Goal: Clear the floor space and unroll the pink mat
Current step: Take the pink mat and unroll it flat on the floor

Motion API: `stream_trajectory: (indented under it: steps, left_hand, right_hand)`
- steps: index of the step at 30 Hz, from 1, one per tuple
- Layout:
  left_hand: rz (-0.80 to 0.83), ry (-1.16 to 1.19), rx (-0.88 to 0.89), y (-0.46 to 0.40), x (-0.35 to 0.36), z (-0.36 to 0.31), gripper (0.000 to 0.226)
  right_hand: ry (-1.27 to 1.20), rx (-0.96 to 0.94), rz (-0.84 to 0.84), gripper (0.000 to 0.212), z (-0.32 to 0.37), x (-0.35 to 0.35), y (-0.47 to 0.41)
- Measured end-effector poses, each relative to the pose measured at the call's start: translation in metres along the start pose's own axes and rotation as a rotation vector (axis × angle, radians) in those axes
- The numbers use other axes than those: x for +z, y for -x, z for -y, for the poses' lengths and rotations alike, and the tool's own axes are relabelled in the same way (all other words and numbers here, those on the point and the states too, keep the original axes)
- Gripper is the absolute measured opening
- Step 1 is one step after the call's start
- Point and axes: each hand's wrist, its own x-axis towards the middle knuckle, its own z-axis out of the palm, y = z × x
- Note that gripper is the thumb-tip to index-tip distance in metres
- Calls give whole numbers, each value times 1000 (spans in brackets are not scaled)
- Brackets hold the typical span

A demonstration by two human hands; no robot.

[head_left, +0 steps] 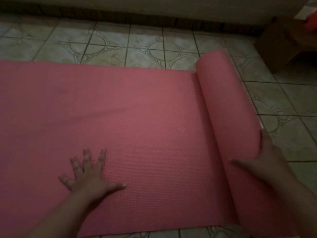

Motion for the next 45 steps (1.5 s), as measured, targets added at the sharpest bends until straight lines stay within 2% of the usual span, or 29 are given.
stream_trajectory:
  steps: [11,21,24,26,28,30,32,33,35,38,41,45]
  left_hand:
    - [-60,36,-2,-2,4,4,134]
    - [-100,147,-50,-6,-7,40,136]
    - [-84,153,-31,-9,-11,42,135]
    - [-68,136,-22,-8,-10,40,134]
    - [-56,110,-26,-9,-6,37,135]
    - [-41,81,-28,-11,-1,33,133]
    - [-24,64,0,-12,1,24,130]
    - [-16,64,18,-10,3,17,129]
    - [4,53,50,-2,7,-1,129]
    - [-3,39,70,8,20,-25,130]
    - [-26,39,32,9,25,-31,133]
    - [-20,46,26,8,22,-30,130]
  right_hand:
    - [-76,-21,1,123,-17,-7,-18]
    - [-57,-124,35,116,5,5,-6]
    - [-179,-81,51,122,-7,-3,-15]
    - [-334,44,30,126,-26,-13,-22]
    - [-397,143,-49,117,-47,-24,-25]
    - [-374,157,-133,91,-65,-29,-26]
    - [-343,136,-106,72,-69,-27,-24]
    - [-334,129,-53,75,-68,-23,-22]
    - [-305,118,30,97,-62,-14,-17]
    - [-211,101,63,120,-53,-5,-14]
    - [-181,124,71,112,-48,-11,-19]
    - [-278,141,117,86,-35,-20,-19]
